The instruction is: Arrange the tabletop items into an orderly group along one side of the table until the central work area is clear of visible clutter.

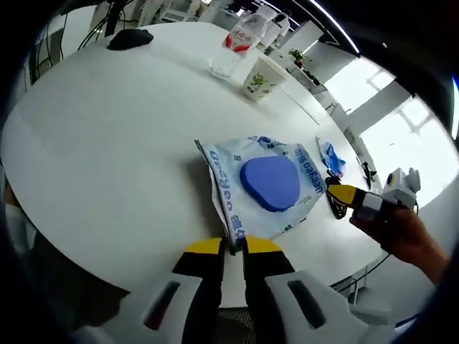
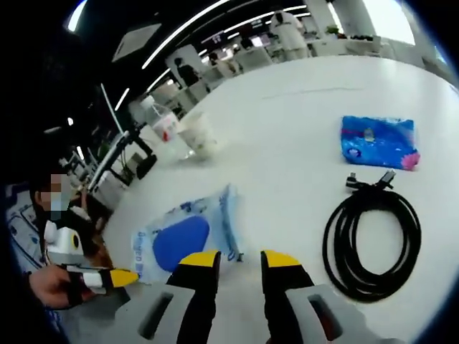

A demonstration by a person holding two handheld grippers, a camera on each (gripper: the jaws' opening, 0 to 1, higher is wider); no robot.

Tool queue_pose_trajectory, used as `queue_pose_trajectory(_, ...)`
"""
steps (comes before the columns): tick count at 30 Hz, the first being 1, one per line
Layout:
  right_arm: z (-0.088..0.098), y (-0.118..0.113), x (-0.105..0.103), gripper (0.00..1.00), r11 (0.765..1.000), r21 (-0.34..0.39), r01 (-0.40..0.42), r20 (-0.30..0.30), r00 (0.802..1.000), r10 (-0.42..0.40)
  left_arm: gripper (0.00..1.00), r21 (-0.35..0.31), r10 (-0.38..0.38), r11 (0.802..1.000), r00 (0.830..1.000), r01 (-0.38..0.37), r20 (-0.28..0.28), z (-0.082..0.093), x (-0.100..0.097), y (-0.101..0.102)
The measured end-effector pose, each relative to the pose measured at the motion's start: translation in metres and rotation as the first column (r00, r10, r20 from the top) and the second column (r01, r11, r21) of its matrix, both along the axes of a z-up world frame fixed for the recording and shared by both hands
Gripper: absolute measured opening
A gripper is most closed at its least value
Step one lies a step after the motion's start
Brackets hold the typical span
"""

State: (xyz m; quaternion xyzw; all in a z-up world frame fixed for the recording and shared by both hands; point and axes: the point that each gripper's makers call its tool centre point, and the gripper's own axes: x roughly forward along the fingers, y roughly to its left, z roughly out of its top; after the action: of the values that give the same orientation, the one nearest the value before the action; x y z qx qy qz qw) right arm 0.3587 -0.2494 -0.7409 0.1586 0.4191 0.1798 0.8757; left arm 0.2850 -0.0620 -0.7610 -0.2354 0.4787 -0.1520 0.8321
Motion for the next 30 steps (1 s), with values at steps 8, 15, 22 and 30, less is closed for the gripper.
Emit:
queue_pose_trajectory(8, -0.006, 0.015, 0.012, 0.1, 0.992, -0.089, -0.093, 0.017, 0.995, 0.095, 0.03, -0.024, 0.011, 1.0, 1.0, -0.01, 0.011, 0.002, 0.008, 0.0)
queue_pose_trajectory(15, 0.0, 0.012, 0.023, 0.0, 0.984, -0.094, -0.152, 0.026, 0.988, 0.155, 0.0, -0.039, 0.005, 0.999, 1.0, -0.004, 0.02, 0.006, 0.02, -0.004)
queue_pose_trajectory(22, 0.007, -0.002, 0.033, 0.0, 0.99, -0.077, -0.114, 0.047, 0.992, 0.118, 0.0, -0.057, -0.031, 0.998, 0.999, 0.033, 0.038, 0.014, 0.034, -0.025)
queue_pose_trajectory(30, 0.019, -0.019, 0.051, 0.0, 0.994, -0.081, -0.073, 0.084, 0.993, 0.08, 0.0, -0.085, -0.06, 0.994, 0.997, 0.064, 0.05, 0.021, 0.055, -0.049)
